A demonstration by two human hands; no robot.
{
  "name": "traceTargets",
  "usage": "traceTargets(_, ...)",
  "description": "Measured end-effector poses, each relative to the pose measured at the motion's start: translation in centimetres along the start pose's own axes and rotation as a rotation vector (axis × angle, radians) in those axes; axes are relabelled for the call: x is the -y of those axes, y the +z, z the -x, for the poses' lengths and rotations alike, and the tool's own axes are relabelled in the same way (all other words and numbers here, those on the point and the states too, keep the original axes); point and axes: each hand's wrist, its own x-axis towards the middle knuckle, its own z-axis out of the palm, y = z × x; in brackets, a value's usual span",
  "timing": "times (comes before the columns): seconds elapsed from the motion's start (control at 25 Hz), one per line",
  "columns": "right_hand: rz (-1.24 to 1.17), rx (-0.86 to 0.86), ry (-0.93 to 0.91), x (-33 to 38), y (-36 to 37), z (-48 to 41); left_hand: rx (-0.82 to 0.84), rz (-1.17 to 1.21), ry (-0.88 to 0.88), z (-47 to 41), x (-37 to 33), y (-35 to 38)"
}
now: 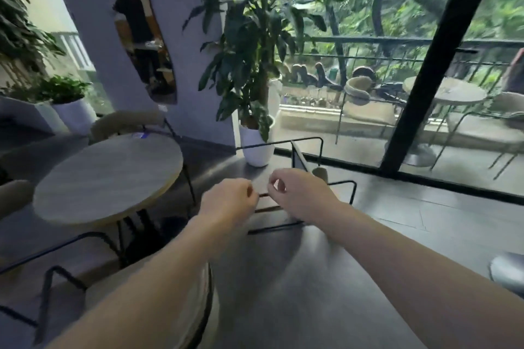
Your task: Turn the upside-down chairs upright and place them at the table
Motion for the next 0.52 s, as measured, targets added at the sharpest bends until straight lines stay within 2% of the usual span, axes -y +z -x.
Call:
traceTargets(0.24,0.007,-0.106,0.109,-16.5,-12.5,-4.3,-0.009,0.051,0.111,-11.8,-16.1,1.1)
traceTargets(0.52,0.083,-0.131,0.164,-33.3,-18.3,-13.4,0.037,0.088,0.201,-29.4,-29.1,8.4)
